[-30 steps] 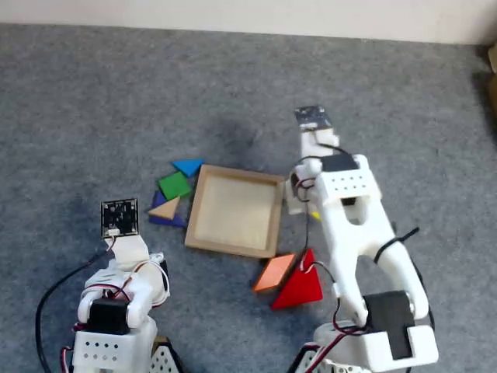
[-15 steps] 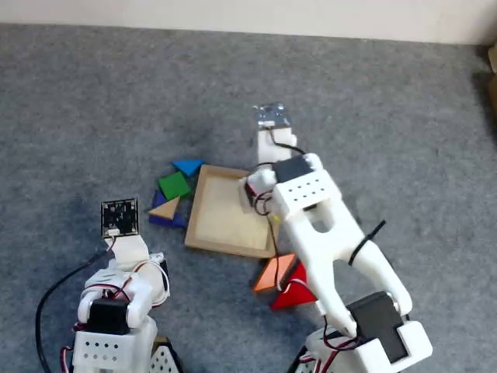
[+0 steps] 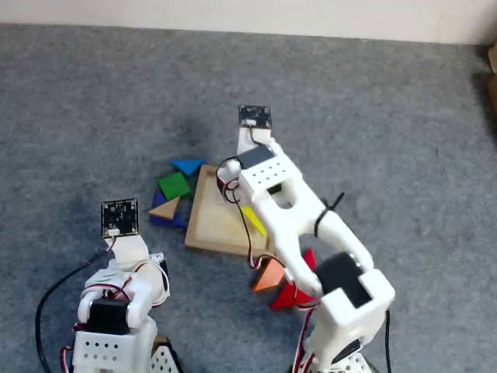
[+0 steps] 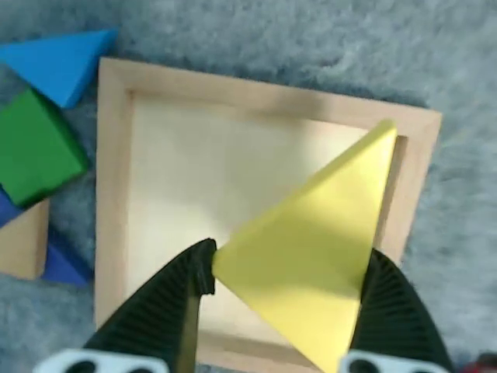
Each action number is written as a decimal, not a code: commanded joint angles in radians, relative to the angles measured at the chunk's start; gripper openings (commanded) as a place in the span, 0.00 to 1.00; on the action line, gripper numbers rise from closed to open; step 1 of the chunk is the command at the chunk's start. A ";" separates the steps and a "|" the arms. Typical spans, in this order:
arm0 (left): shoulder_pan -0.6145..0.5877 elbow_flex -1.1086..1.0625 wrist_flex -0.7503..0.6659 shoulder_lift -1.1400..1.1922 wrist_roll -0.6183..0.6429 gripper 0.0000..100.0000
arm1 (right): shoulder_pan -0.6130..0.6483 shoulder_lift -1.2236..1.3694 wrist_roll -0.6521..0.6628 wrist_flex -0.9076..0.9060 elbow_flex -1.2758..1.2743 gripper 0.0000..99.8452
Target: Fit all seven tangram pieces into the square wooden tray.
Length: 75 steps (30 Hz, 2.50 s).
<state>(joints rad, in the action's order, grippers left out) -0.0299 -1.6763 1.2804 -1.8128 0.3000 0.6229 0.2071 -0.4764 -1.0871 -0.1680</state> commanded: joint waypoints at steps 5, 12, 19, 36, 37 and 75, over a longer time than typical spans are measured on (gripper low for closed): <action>-0.008 -0.019 0.005 -0.004 -0.008 0.01 | 0.008 -0.001 -0.032 -0.007 0.076 0.20; -0.008 -0.019 0.005 -0.004 -0.008 0.01 | 0.005 -0.001 -0.026 -0.008 0.070 0.30; -0.008 -0.019 0.005 -0.004 -0.008 0.01 | 0.007 -0.005 -0.021 -0.087 0.077 0.30; -0.008 -0.019 0.005 -0.004 -0.008 0.01 | -0.090 0.004 0.298 0.091 0.084 0.00; -0.008 -0.019 0.005 -0.004 -0.008 0.01 | -0.099 0.004 0.299 0.107 0.054 0.00; -0.008 -0.019 0.005 -0.004 -0.008 0.01 | -0.134 -0.378 0.422 -0.312 -0.176 0.00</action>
<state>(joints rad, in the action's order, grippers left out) -0.0299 -1.6763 1.2804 -1.8128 0.3000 0.5048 -0.0629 -0.0621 -1.3802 -0.3061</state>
